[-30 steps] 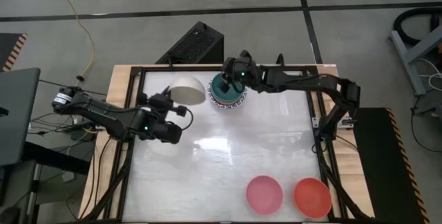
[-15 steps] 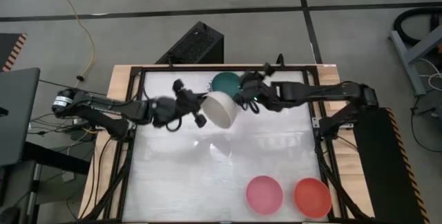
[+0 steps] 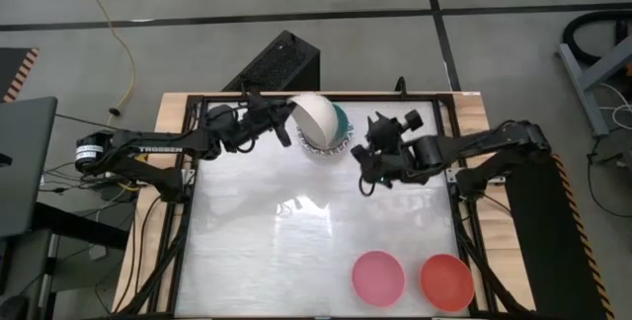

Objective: Nest bowls inside each other
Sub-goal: Stack the white bowl on top of the green bowl

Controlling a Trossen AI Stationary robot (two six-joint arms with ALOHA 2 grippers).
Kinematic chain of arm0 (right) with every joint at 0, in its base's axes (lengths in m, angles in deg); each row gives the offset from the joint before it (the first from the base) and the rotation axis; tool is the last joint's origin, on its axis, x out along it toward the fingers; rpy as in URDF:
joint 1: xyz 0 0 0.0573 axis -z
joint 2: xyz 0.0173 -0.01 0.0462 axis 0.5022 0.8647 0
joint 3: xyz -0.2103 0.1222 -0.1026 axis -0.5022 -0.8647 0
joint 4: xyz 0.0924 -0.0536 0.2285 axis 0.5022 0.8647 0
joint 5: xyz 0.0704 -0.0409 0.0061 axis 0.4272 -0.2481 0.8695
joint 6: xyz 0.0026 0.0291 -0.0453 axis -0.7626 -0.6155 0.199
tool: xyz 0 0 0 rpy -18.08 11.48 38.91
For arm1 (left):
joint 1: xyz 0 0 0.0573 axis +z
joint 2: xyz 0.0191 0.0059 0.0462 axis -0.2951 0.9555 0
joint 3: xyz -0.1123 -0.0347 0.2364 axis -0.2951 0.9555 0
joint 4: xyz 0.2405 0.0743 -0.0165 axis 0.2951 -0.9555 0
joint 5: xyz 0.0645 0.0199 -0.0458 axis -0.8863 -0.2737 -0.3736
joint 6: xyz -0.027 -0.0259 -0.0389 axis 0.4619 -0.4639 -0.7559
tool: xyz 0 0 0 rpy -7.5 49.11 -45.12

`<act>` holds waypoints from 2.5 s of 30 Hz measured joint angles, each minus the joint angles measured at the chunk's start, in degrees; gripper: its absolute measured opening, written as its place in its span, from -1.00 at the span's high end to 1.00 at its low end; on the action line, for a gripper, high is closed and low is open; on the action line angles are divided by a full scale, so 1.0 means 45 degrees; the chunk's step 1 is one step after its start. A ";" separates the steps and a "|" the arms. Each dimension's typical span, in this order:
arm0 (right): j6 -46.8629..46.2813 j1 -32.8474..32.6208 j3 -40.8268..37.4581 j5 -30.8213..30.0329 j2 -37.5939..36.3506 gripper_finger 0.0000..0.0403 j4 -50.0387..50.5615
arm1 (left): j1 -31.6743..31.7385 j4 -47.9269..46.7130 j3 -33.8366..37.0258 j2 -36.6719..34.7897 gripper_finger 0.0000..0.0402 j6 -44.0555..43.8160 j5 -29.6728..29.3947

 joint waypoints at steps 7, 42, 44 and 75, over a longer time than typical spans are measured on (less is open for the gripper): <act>-0.0157 -0.0758 0.0000 -0.3308 0.1473 0.42 -0.0706 | 0.0182 0.2512 0.0322 -0.0005 1.00 0.1118 -0.1787; 1.1302 0.1449 0.0019 0.4010 0.2135 0.41 -1.3347 | 0.0770 0.2008 0.0294 0.0855 1.00 0.5562 -0.3430; 1.1301 0.1688 0.0005 0.4067 0.2264 0.41 -1.3223 | 0.0757 0.1984 0.0294 0.0855 1.00 0.5560 -0.3339; 1.3909 0.3345 0.0005 0.1679 0.3431 0.77 -1.4883 | 0.0619 0.1269 0.0294 0.0850 0.99 0.6146 -0.2448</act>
